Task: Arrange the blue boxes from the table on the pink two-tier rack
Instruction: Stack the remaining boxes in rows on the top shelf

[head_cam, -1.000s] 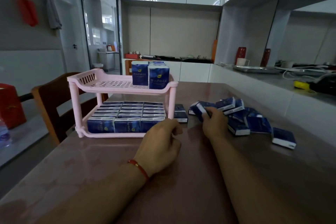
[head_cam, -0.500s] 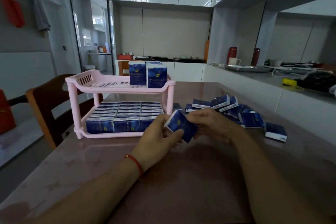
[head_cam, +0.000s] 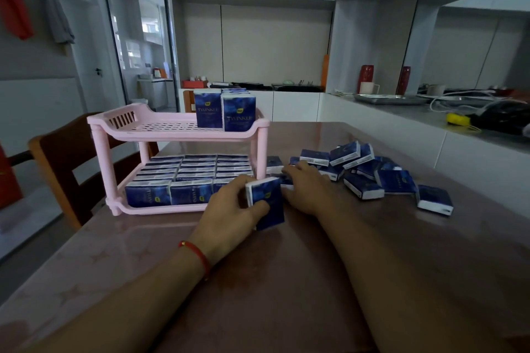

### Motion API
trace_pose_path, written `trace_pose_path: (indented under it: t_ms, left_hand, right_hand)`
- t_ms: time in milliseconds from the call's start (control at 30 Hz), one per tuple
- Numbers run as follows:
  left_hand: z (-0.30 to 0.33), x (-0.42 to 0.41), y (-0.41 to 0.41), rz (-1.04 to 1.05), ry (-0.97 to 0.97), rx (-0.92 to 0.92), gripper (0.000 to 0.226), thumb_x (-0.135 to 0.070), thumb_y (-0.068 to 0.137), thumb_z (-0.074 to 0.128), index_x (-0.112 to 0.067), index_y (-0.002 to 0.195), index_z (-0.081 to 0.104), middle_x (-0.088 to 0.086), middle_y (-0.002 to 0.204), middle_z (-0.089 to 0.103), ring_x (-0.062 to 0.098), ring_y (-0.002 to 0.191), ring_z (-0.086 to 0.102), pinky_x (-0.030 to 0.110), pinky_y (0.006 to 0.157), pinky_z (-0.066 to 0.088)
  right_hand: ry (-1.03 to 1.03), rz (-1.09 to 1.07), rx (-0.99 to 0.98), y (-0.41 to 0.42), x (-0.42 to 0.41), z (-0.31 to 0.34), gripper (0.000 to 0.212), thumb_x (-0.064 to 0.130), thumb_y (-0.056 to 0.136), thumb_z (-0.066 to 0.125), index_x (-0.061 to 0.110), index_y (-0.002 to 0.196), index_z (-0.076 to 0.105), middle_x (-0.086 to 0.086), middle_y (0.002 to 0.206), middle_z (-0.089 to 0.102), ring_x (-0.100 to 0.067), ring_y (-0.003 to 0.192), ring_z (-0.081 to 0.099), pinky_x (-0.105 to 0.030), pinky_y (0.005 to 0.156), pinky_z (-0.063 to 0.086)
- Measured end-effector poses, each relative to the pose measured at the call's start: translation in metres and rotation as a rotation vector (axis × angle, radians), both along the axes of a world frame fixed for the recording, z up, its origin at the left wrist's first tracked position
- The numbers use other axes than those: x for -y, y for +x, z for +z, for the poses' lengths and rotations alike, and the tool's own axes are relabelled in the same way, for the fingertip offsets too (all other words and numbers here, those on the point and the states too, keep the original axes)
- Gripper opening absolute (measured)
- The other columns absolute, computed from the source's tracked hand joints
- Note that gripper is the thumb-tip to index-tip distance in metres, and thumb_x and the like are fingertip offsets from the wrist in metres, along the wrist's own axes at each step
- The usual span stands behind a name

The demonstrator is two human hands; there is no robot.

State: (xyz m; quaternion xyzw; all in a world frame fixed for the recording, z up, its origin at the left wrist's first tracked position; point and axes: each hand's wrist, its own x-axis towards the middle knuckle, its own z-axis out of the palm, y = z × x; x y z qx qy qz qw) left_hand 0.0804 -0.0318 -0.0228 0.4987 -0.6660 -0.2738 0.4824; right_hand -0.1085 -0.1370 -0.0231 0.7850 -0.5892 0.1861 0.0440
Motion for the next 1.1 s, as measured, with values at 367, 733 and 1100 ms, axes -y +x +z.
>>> trace_pose_path:
  t_ms: [367,733,1100]
  left_hand:
    - [0.004,-0.004,0.002,0.125,-0.019,0.097,0.015,-0.024,0.085,0.075,-0.024,0.098,0.07,-0.006,0.086,0.075,0.007,0.073,0.07,0.025,0.069,0.057]
    - [0.002,-0.009,-0.009,-0.095,0.116,-0.195,0.047,-0.017,0.078,0.085,-0.011,0.115,0.057,0.01,0.104,0.072,0.029,0.077,0.073,0.043,0.066,0.063]
    - [0.004,-0.004,0.007,-0.105,-0.066,0.217,0.061,-0.015,0.072,0.084,-0.024,0.123,0.052,-0.011,0.111,0.069,-0.006,0.1,0.065,0.01,0.082,0.051]
  right_hand:
    - [0.461,0.299,1.015,-0.049,-0.045,0.045,0.039,0.036,0.105,0.046,0.004,0.109,0.069,-0.012,0.096,0.072,-0.016,0.082,0.066,-0.028,0.063,0.055]
    - [0.812,0.499,0.864,-0.03,-0.071,0.052,0.028,0.022,0.102,0.052,0.011,0.127,0.057,-0.01,0.122,0.069,-0.027,0.109,0.07,-0.047,0.081,0.061]
    - [0.604,0.583,0.556,-0.018,-0.07,0.059,0.048,0.018,0.084,0.078,0.03,0.128,0.06,0.003,0.128,0.06,-0.023,0.102,0.069,-0.031,0.07,0.058]
